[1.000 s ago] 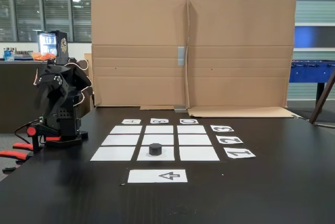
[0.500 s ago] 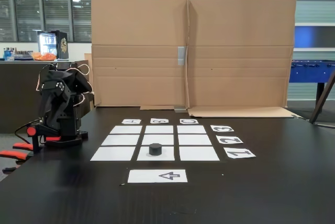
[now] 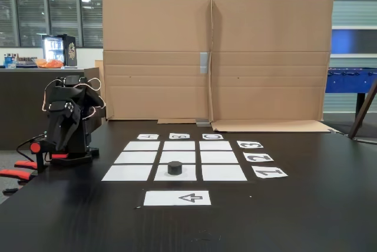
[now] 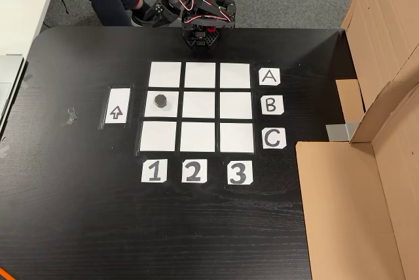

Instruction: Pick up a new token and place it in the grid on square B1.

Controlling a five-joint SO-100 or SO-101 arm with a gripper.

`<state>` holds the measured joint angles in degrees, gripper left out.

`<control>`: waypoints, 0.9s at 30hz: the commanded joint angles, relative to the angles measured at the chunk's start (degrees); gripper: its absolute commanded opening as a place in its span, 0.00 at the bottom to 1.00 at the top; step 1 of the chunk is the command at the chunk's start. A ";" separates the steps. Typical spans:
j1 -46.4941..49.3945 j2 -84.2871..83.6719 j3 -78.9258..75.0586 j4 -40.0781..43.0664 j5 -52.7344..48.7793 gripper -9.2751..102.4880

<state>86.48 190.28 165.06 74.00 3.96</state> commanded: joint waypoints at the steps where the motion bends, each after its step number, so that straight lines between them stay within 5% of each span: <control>1: -0.44 0.18 0.18 -1.14 -0.35 0.21; 27: -1.76 0.18 0.35 -1.41 -0.35 0.19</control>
<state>85.96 190.28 165.67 73.48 3.96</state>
